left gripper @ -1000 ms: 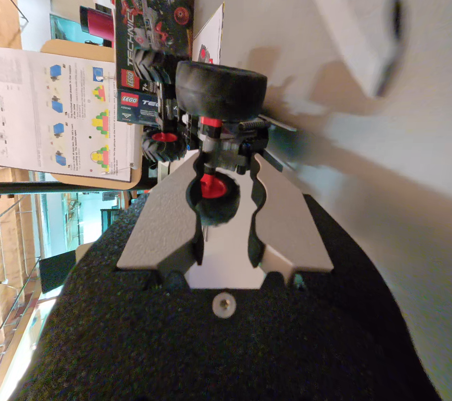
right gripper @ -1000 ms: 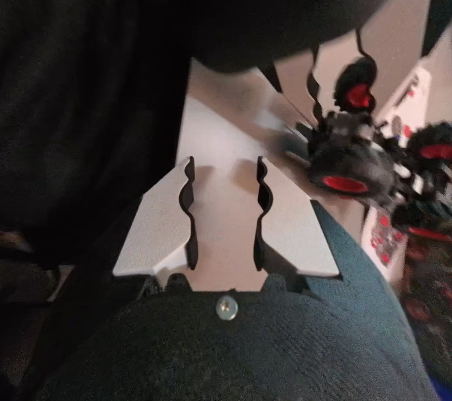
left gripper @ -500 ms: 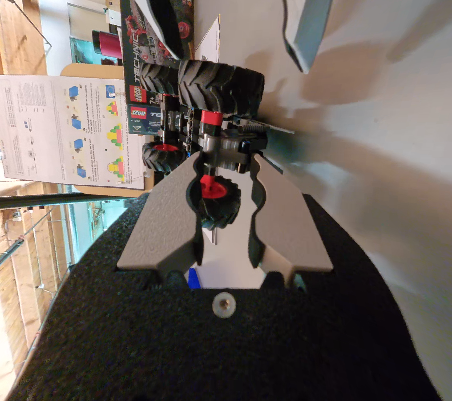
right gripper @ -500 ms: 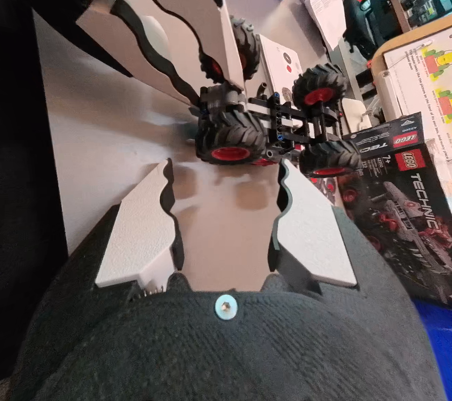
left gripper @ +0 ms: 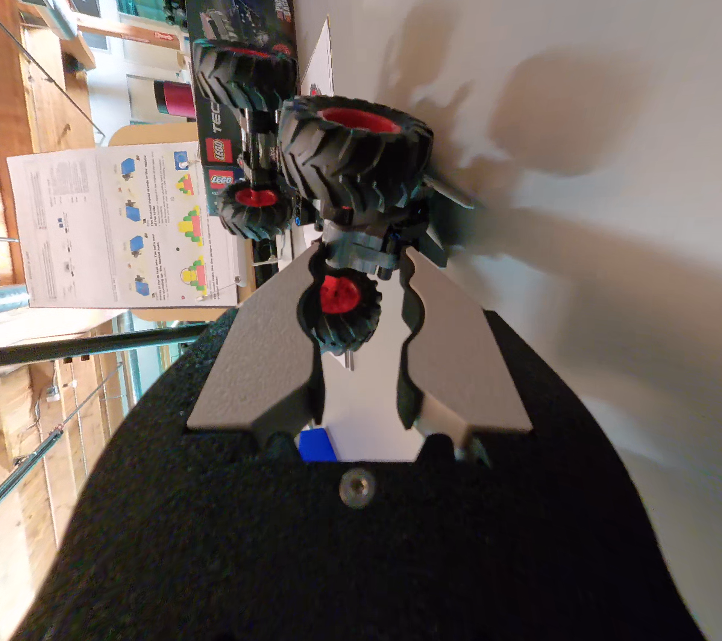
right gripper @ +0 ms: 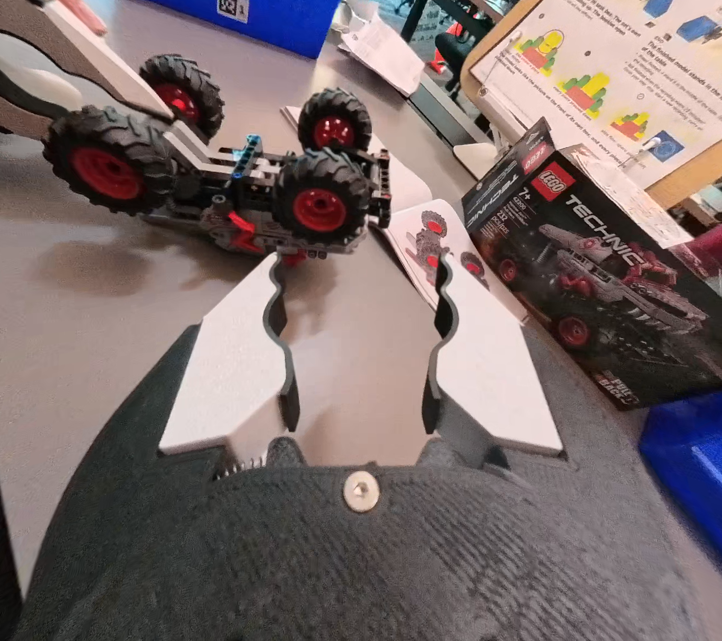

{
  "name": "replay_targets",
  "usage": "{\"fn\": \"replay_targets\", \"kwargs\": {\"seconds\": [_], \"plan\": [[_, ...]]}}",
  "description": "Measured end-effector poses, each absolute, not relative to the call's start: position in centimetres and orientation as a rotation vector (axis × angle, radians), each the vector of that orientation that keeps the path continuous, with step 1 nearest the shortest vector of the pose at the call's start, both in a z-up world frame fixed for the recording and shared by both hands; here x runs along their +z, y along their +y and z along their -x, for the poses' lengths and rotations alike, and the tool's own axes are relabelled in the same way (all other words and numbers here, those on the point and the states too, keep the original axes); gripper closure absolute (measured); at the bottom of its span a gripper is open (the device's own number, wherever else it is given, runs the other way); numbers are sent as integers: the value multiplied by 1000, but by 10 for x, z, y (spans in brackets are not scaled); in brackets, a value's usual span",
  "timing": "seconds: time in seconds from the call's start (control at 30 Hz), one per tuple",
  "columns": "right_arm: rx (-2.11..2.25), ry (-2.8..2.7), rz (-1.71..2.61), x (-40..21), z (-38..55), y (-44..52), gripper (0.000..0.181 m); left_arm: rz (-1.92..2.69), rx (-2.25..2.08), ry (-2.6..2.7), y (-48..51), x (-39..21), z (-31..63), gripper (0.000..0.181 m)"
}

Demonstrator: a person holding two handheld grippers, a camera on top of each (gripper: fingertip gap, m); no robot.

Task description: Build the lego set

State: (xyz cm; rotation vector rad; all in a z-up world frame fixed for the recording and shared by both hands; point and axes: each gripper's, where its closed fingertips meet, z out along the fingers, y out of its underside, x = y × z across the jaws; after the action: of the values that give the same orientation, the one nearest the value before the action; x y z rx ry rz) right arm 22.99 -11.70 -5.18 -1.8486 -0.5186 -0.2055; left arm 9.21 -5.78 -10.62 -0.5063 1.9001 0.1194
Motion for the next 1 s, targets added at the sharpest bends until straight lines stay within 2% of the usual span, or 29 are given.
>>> {"fn": "replay_targets", "kwargs": {"seconds": [0.1, 0.3, 0.47, 0.6, 0.77, 0.87, 1.0], "plan": [[-108, -598, 1828, -50, -216, -110, 105, 475, 138, 1879, -54, -105, -90, 147], [-208, -611, 1936, -69, -243, -99, 109, 471, 69, 1868, -58, -101, -82, 146], [-421, -576, 1999, -80, -291, -98, 119, 595, -308, 1874, -73, -72, -72, 136], [-519, -621, 2053, -97, -321, -93, 128, 748, -706, 1807, -74, -29, -67, 135], [-511, -673, 2040, -103, -339, -69, 134, 999, -827, 1658, -14, 0, -78, 141], [-520, -682, 2024, -103, -355, -51, 144, 1165, -754, 1617, 35, -9, -91, 141], [-556, -585, 1966, -97, -379, -26, 145, 1305, -672, 1549, 88, -27, -112, 142]]}}
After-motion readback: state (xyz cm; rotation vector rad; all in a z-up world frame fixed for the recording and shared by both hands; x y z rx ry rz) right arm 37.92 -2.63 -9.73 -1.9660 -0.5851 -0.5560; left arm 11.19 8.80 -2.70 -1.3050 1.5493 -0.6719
